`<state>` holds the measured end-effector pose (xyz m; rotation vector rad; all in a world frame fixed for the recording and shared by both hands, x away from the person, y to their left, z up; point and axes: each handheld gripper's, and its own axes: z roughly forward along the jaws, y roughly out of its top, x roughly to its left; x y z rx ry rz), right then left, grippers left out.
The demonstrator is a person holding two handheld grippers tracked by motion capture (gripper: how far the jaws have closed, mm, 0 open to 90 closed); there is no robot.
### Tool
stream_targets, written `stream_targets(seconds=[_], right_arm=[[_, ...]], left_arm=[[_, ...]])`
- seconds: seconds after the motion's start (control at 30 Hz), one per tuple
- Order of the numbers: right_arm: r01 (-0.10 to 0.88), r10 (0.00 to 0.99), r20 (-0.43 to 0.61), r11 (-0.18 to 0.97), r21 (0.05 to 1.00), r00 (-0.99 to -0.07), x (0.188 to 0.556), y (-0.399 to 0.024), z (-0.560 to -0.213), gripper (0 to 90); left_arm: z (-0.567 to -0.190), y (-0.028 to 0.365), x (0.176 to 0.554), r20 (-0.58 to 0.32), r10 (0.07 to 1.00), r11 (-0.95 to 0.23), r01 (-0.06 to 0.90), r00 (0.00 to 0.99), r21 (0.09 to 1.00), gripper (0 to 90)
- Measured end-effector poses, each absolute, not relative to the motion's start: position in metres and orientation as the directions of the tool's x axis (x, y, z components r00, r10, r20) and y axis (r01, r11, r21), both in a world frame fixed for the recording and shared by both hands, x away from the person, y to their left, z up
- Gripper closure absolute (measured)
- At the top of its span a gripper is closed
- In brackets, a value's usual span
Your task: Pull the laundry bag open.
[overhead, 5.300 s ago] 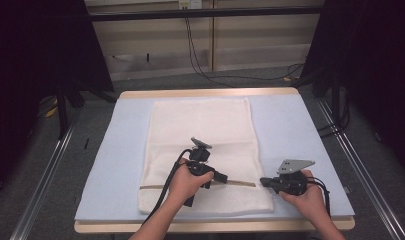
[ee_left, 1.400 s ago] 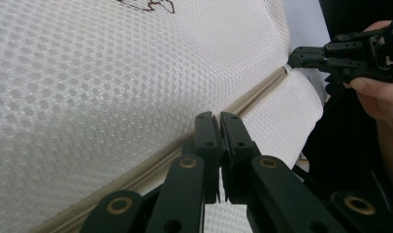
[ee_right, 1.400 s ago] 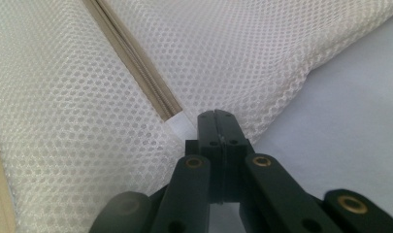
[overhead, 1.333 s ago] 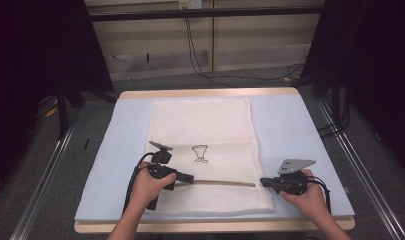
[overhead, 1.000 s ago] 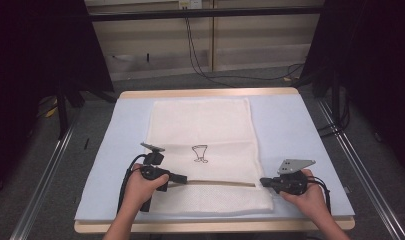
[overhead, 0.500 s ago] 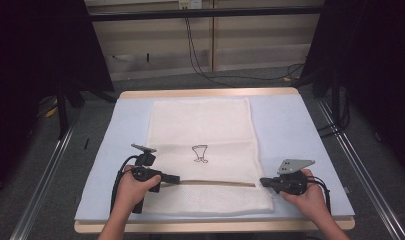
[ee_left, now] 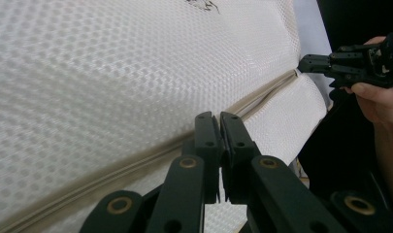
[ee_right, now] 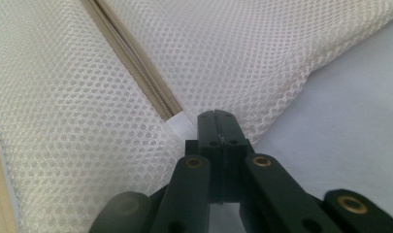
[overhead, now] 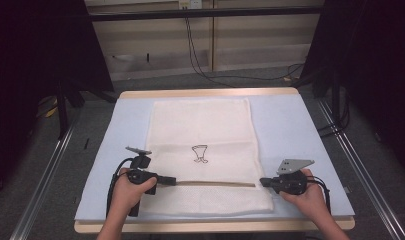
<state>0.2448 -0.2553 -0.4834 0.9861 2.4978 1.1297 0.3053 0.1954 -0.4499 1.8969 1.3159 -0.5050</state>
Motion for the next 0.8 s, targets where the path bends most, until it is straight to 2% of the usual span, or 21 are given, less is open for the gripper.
stream_targets(seconds=[0.8], right_arm=[[0.481, 0.65, 0.062, 0.49, 0.727, -0.757, 0.246, -0.255, -0.482, 90.0]], left_arm=[[-0.446, 0.235, 0.298, -0.685, 0.647, -0.093, 0.927, 0.334, 0.364, 87.1]])
